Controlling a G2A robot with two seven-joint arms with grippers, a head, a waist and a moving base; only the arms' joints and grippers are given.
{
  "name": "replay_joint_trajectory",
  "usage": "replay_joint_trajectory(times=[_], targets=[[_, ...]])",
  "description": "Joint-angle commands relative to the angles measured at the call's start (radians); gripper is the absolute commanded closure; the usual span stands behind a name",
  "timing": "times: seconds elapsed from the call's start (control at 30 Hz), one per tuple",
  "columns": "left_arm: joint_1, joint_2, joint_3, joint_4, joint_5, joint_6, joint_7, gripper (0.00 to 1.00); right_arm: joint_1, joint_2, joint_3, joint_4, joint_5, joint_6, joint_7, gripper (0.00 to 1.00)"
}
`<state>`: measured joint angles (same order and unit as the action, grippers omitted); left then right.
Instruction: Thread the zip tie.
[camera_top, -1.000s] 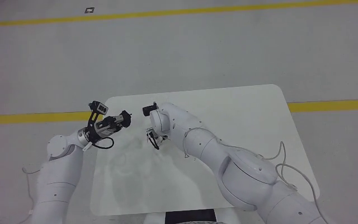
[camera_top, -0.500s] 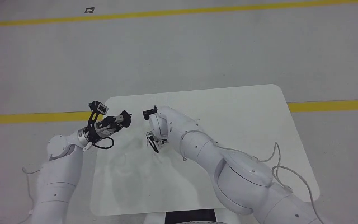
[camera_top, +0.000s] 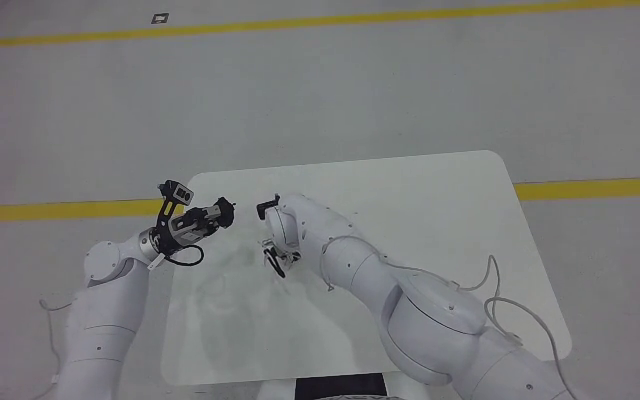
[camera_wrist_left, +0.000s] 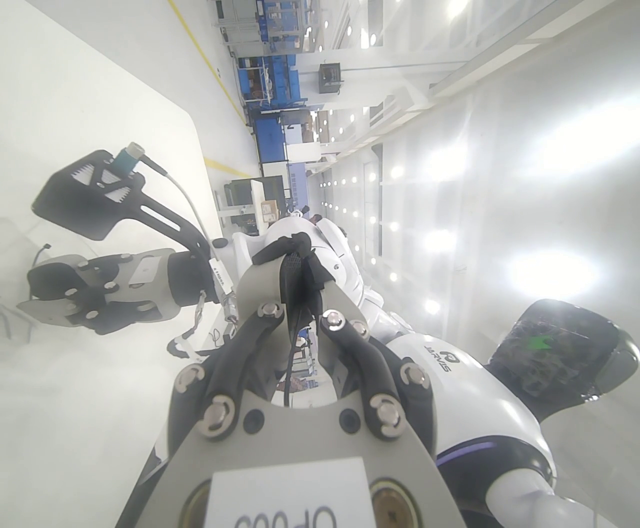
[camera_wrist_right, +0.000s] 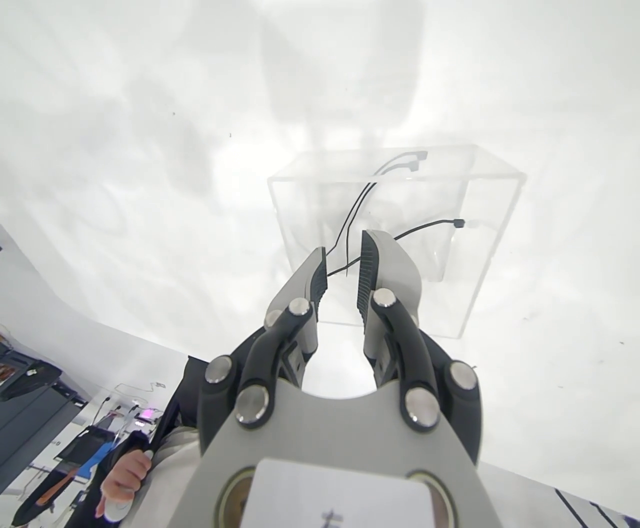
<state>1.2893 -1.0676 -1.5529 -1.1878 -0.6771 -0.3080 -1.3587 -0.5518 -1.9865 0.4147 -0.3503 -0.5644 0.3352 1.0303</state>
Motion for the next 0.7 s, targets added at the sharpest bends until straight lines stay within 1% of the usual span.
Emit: replay_joint_trajectory(times=[0.0,0.1,0.3,0.43,0.53,0.67], targets=[[0.0,0.0,0.0,0.0,0.0,0.0,0.0,1.0,-0.004,0.0,-0.002,-0.001,-0.001,0.0,0.005,0.91],[0.0,0.0,0.0,0.0,0.0,0.0,0.0,1.0,-0.008,0.001,-0.004,0.001,0.001,0.001,0.005,0.91],[0.0,0.0,0.0,0.0,0.0,0.0,0.0,1.0,-0.01,0.0,-0.004,0.007,0.004,0.005,-0.012,0.83],[0.0,0.0,0.0,0.0,0.0,0.0,0.0,1.0,-0.013,-0.001,-0.007,0.011,0.001,0.005,-0.02,0.84],[0.0,0.0,0.0,0.0,0.0,0.0,0.0,1.0,-0.014,-0.002,-0.011,0.013,-0.003,0.005,-0.019,0.87],[0.0,0.0,0.0,0.0,0.0,0.0,0.0,1.0,-0.013,-0.003,-0.014,0.015,-0.007,0.005,-0.02,0.87]])
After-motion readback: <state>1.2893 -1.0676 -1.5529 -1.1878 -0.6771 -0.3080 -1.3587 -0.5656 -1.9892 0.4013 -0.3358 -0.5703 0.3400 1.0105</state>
